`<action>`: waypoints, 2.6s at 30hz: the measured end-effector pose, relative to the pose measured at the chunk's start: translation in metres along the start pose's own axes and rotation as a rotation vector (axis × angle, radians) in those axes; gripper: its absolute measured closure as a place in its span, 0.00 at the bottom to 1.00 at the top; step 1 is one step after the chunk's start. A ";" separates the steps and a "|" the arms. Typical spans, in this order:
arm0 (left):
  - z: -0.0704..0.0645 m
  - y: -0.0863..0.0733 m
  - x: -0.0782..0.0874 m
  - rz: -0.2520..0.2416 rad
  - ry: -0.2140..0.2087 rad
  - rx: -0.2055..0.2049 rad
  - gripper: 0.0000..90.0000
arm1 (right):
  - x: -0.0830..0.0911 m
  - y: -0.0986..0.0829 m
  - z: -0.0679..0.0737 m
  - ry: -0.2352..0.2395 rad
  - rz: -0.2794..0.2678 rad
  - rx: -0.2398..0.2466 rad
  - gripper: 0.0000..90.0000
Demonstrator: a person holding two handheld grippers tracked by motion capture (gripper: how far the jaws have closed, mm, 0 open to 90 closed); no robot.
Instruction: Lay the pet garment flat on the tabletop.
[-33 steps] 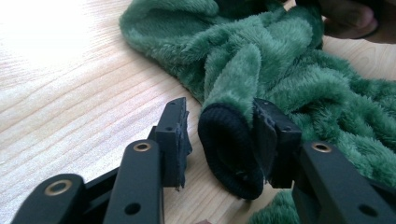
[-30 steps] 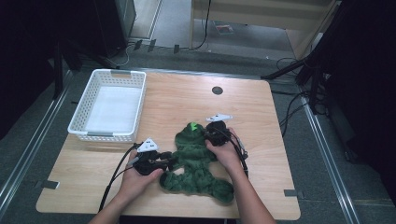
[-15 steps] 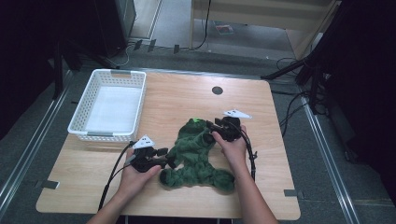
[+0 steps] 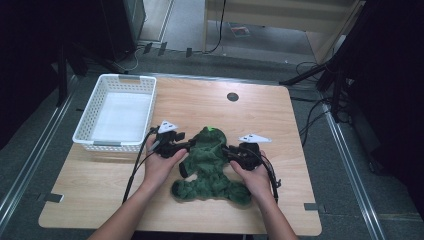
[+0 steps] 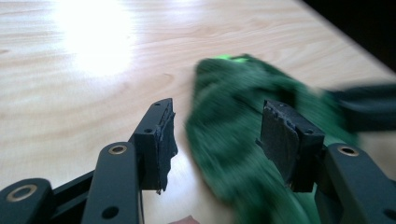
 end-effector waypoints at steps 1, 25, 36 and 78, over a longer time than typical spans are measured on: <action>0.000 0.000 0.000 0.000 0.000 0.000 0.50 | 0.000 0.000 0.000 0.000 0.000 0.000 0.83; 0.020 0.049 -0.086 0.105 0.205 -0.010 0.85 | 0.019 -0.029 -0.023 -0.016 0.048 -0.023 0.92; 0.006 0.048 -0.020 0.001 0.080 0.000 0.33 | 0.045 -0.005 -0.015 0.027 -0.167 -0.074 0.58; -0.011 -0.008 -0.034 0.117 0.177 -0.012 0.90 | -0.045 0.000 -0.003 -0.228 0.006 -0.043 1.00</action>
Point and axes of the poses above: each handheld gripper's, and its own axes: x roughly backward along the jaws, y roughly out of its top, z roughly to its left, the point moved 2 cm from there along -x, roughly forward along the jaws
